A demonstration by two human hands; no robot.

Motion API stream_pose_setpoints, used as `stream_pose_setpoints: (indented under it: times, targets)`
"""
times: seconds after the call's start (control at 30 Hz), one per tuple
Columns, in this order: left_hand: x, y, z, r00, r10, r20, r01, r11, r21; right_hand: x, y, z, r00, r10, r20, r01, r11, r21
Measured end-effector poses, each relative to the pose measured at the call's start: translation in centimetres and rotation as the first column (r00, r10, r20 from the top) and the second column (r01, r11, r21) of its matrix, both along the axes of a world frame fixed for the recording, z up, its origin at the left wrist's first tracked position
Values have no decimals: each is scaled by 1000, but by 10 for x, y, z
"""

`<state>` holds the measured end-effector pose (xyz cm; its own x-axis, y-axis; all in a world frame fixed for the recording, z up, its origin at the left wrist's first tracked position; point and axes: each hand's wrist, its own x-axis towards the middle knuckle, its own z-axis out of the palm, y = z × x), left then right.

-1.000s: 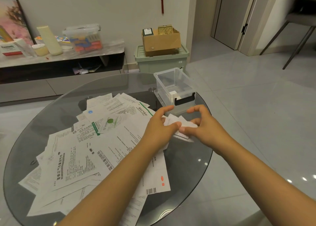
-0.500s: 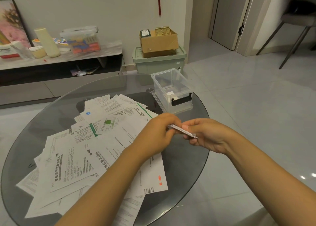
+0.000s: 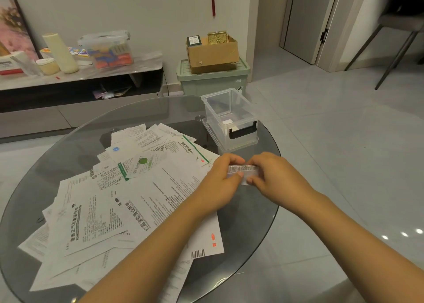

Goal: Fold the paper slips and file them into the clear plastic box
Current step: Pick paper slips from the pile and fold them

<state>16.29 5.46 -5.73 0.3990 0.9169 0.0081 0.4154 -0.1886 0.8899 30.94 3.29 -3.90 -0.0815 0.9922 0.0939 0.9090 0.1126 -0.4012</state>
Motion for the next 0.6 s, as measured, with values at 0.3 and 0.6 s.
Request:
stream_pose_setpoints:
  times: [0.3, 0.6]
  targets:
    - [2, 1, -6, 985, 6, -174, 62, 923, 380, -2, -3, 1, 990, 2, 138, -19, 993, 120]
    - [2, 2, -8, 918, 106, -383, 98, 875, 475, -8, -3, -4, 979, 39, 198, -41, 999, 6]
